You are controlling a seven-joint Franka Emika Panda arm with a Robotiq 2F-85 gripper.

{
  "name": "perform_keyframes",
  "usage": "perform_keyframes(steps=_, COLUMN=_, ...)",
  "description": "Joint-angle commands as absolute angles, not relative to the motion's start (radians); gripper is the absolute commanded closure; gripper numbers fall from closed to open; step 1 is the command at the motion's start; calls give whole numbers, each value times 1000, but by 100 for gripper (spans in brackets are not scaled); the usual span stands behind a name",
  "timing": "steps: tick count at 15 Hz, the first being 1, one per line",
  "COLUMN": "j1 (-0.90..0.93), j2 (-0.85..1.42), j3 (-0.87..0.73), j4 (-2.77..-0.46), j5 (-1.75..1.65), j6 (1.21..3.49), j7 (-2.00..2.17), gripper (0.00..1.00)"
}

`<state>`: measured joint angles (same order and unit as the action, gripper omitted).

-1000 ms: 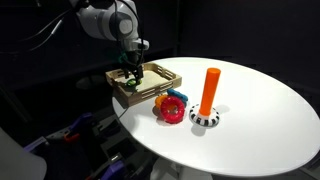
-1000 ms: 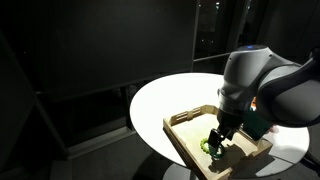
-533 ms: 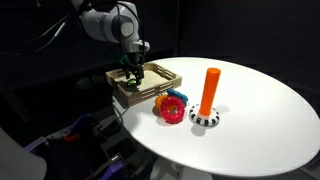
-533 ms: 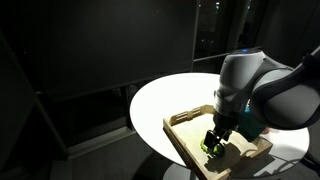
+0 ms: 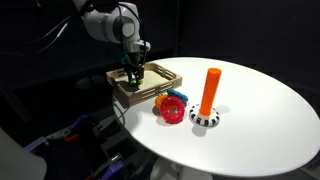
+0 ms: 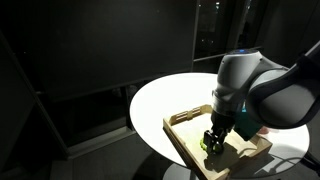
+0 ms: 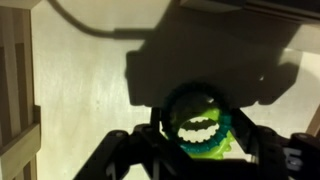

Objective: Remove the dark green ring from the tray and put it on the orange ring

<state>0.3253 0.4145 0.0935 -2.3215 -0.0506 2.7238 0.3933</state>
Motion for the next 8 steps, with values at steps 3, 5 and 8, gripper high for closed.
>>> perform_keyframes(steps=3, j1=315, j2=373, j3=79, j4=-2328, j5=-27, j6=2719, j7=396, gripper=55)
perform_keyframes(steps=5, j1=305, j2=348, j3=72, j4=-2336, j5=-19, j6=2710, j7=395, gripper=55)
perform_keyframes(steps=8, j1=281, j2=308, j3=66, j4=-2343, j5=-3, j6=2694, j7=388, gripper=55)
